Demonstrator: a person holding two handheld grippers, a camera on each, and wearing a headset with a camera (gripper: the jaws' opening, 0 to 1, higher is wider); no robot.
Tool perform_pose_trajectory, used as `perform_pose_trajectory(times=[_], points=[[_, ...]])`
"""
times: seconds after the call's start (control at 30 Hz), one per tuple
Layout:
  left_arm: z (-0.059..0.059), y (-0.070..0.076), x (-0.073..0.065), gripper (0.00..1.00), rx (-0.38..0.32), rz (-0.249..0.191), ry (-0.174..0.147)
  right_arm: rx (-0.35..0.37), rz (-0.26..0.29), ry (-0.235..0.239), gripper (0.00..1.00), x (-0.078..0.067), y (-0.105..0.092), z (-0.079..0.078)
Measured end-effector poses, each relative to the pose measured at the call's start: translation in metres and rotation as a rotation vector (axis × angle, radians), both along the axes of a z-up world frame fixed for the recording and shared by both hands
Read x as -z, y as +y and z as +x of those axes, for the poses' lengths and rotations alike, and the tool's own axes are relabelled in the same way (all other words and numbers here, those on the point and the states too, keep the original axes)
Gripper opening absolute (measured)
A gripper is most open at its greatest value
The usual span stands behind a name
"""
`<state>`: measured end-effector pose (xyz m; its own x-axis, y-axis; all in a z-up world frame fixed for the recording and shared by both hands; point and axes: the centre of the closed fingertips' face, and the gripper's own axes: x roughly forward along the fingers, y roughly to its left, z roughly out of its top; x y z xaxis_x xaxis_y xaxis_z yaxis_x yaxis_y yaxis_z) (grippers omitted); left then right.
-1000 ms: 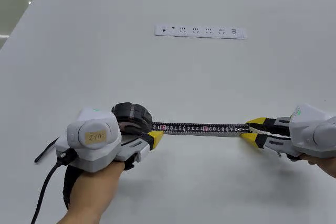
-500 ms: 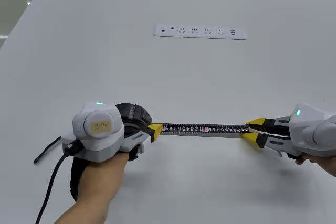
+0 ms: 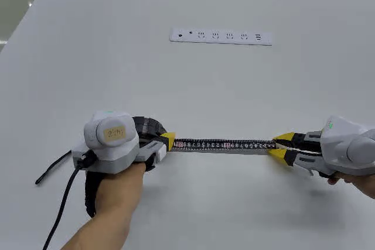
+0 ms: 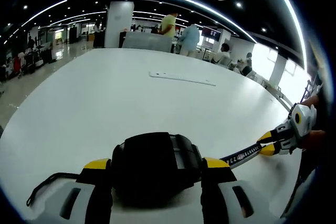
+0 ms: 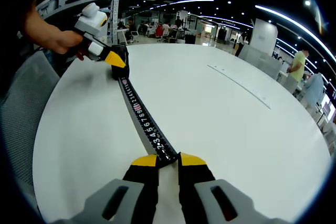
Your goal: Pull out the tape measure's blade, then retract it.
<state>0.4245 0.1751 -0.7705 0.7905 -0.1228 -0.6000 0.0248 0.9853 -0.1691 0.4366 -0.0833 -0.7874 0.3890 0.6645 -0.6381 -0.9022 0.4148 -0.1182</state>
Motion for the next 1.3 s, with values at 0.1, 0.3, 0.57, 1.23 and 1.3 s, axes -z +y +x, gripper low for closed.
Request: perform_pose_trajectory(times=[0.1,0.3,0.57,1.23,1.3], points=[[0.0001,-0.0001,0.0006,0.66,-0.001,-0.002,0.0,-0.001,-0.002,0.0,0.12,0.0003,-0.0004,0.0007],[-0.0011,-0.0003,0.0003,0.64,0.013,0.001,0.0,-0.006,-0.006,0.0,0.12,0.0007,-0.0018,0.0013],[-0.0013,-0.0001,0.0001,0.62,0.019,0.002,0.003,-0.009,-0.01,0.0,0.12,0.0007,-0.0021,0.0013],[-0.0037,0.0023,-0.001,0.6,0.022,-0.025,0.013,-0.023,-0.028,-0.016,0.12,-0.0009,0.0,0.0021],[-0.004,0.0021,-0.0009,0.6,0.022,-0.029,0.014,-0.024,-0.029,-0.017,0.12,-0.0008,0.0,0.0022]])
